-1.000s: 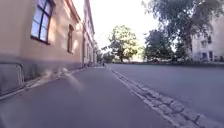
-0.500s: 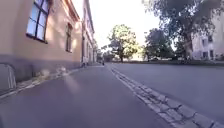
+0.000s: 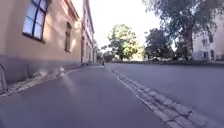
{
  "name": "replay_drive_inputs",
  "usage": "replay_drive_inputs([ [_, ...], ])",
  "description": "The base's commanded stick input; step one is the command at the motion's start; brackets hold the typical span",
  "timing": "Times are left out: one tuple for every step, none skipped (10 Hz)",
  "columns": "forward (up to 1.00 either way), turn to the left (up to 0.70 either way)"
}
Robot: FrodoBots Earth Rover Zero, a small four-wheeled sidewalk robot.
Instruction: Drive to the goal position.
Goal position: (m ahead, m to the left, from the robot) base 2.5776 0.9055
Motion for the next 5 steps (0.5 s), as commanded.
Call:
replay_drive_inputs([
  [0.5,0.0],
  [0.5,0.0],
  [0.5,0.0],
  [0.5,0.0],
  [0.5,0.0],
])
